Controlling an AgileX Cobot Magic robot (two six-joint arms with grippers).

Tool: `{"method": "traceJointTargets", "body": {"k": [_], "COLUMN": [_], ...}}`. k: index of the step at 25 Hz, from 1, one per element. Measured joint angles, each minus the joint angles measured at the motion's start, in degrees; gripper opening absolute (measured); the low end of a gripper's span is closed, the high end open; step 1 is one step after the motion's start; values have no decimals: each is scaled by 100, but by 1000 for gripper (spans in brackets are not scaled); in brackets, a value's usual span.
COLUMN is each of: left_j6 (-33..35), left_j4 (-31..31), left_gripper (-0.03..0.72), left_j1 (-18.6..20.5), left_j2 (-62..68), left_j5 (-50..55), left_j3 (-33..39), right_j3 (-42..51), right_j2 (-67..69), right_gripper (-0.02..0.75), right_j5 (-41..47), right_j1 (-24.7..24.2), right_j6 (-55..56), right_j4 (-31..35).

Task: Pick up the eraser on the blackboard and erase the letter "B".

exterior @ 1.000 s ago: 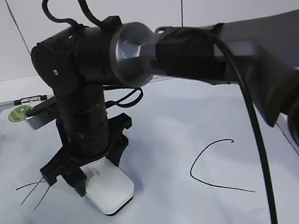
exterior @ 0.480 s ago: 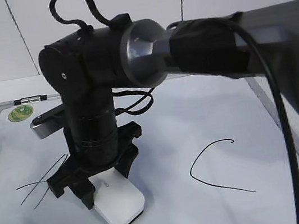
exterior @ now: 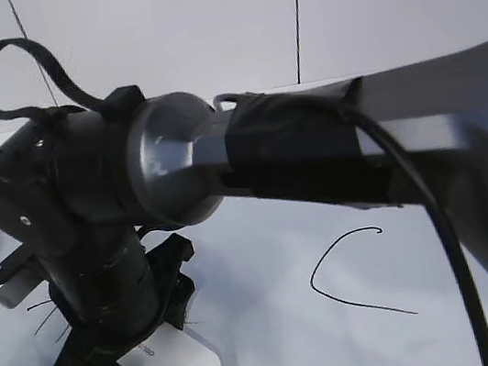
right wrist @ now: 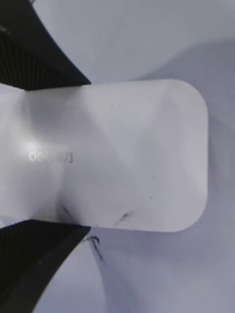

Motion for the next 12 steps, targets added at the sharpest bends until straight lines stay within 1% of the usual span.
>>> {"method": "traceJointTargets", "body": {"k": [3,6,9,12], "left_j6": [0,0,0,0], "left_j4": [0,0,0,0], "left_gripper": [34,34,34,34], "left_j1": [0,0,0,0], "left_j2": [0,0,0,0], "left_j5": [0,0,0,0], "left_j3": [0,0,0,0], "right_j3": [0,0,0,0], "right_j2": [0,0,0,0], "right_gripper": [514,514,514,514], "right_j5": [0,0,0,0], "right_j1": [9,-92,-214,-452], "right_j6": [54,135,216,270], "right_j4": [-270,-598,-834,-943]}}
